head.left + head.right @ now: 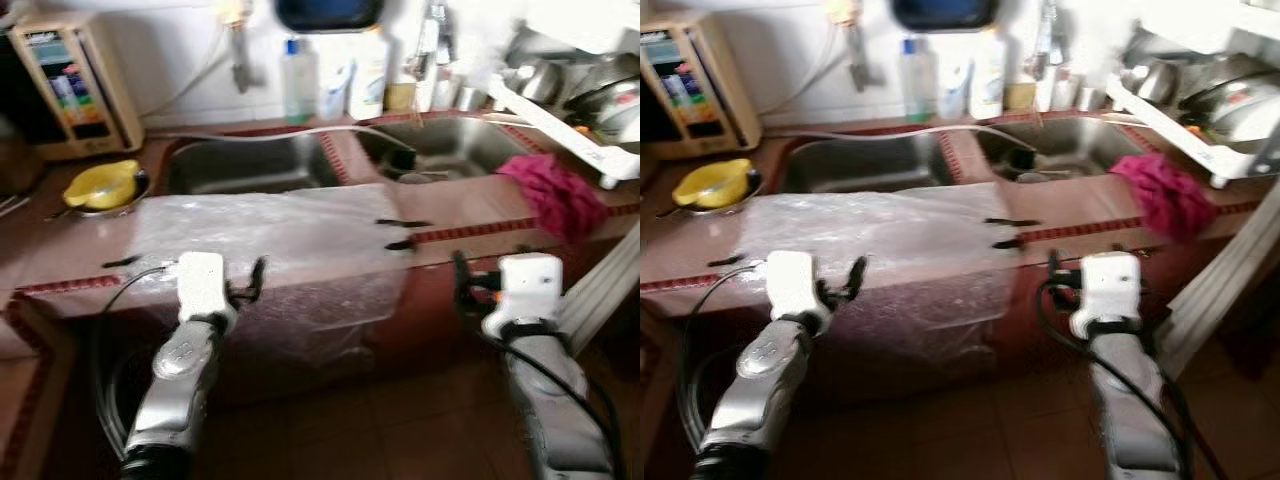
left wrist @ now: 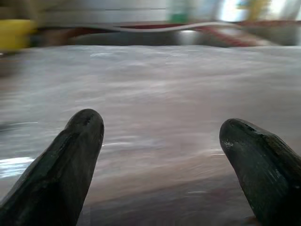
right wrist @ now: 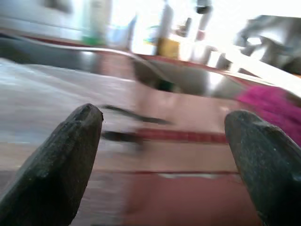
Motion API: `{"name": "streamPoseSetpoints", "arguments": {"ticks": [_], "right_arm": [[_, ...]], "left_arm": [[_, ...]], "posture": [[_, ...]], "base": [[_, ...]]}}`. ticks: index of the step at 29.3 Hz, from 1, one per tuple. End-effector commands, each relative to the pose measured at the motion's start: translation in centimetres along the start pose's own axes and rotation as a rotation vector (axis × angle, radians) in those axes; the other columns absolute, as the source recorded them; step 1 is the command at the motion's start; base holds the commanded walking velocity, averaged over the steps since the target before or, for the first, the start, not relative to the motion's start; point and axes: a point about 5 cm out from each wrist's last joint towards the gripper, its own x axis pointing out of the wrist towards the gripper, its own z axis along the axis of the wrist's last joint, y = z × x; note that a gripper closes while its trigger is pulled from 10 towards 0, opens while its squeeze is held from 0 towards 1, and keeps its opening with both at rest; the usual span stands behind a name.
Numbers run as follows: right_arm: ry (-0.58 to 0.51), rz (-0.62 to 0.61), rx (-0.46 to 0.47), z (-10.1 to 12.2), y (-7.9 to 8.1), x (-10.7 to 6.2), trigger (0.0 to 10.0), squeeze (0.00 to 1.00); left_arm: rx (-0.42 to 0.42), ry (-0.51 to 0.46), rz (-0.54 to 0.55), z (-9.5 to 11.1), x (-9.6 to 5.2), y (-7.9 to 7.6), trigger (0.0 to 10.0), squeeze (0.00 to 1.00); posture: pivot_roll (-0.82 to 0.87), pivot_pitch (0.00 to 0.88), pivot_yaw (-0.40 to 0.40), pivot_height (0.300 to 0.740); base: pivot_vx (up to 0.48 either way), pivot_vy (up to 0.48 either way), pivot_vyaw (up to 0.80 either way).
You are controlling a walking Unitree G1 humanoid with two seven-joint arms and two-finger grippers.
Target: Kitchen organization
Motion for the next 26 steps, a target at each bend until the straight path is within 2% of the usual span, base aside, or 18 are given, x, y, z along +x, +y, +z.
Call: {"name": "streamPoseSetpoints", "arguments": {"ticks": [1,5,15,26], "right_arm": [[-0.013,-0.010,-0.013,0.4,-0.8,0.0,10.0,0.00],[-0.010,0.000,-0.017,0.2,-1.0,-0.1,10.0,0.00],[-0.011,0.015,-0.045,0.3,-0.4,0.0,10.0,0.00],[-0.009,0.019,-0.045,0.2,-0.2,-0.1,10.0,0.00]], "left_arm": [[0.010,-0.042,-0.032,0.8,0.4,-1.2,10.0,0.00],[0.005,-0.065,-0.052,1.2,0.5,-1.8,10.0,0.00],[0.010,-0.067,-0.061,1.0,0.5,-2.0,10.0,0.00],[-0.002,-0.068,-0.079,0.9,0.8,-2.5,10.0,0.00]], "posture": [[-0.03,0.000,0.034,0.740],[-0.03,0.000,0.031,0.740],[-0.04,0.000,0.034,0.740],[-0.05,0.000,0.034,0.740]], "base": [[0.000,0.000,0.00],[0.000,0.000,0.00],[0.000,0.000,0.00],[0.000,0.000,0.74]]}}
